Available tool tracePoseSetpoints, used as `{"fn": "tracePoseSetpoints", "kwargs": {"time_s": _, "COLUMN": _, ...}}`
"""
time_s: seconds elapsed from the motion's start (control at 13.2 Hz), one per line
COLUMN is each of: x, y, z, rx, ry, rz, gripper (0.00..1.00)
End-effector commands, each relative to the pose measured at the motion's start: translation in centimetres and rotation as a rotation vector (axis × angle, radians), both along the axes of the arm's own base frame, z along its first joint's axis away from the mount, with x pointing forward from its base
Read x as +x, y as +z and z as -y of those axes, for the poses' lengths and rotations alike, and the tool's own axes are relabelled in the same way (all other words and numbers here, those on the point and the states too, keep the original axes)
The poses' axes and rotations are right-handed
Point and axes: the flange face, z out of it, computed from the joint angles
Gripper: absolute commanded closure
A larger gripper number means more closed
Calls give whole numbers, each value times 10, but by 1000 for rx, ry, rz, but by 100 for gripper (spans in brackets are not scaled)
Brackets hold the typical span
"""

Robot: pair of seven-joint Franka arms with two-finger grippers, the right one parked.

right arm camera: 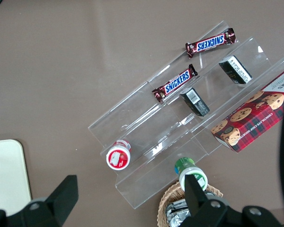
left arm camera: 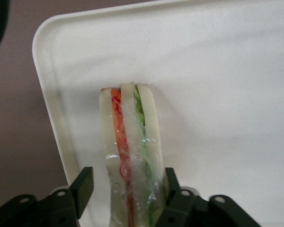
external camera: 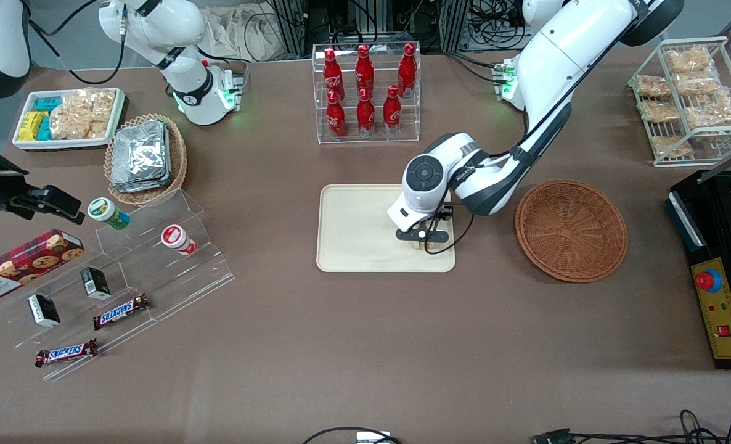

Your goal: Place sandwich from basket to tray

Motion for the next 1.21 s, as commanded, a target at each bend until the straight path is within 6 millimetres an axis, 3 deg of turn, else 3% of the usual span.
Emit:
{"fn": "tracePoseSetpoints", "kwargs": {"time_s": 0.0, "x": 4, "y": 34, "z": 0, "rx": 22, "ry": 54, "rz": 64, "gripper": 0}}
{"fn": "tracePoseSetpoints", "kwargs": {"time_s": 0.15, "x": 13, "y": 74, "z": -1, "rx": 40, "ry": 64, "rz": 99, "gripper": 0}}
{"fn": "tracePoseSetpoints", "kwargs": {"time_s": 0.45, "x": 35, "y": 201, "z": -4, "rx": 31, "ry": 128, "rz": 121, "gripper": 0}}
{"fn": "tracePoseSetpoints", "kwargs": {"time_s": 0.61, "x": 61, "y": 269, "z": -40, "rx": 19, "ry": 153, "rz": 119, "gripper": 0}}
{"fn": "tracePoseSetpoints", "kwargs": {"time_s": 0.68, "x": 77, "y": 292, "z": -68, "rx": 24, "ry": 146, "rz": 111, "gripper": 0}}
{"fn": "tracePoseSetpoints", "kwargs": {"time_s": 0.91, "x": 97, "y": 337, "z": -136, "rx": 75, "ry": 160, "rz": 95, "gripper": 0}}
{"fn": "tracePoseSetpoints", "kwargs": {"time_s": 1.13, "x": 100, "y": 367, "z": -209, "rx": 61, "ry": 131, "rz": 64, "gripper": 0}}
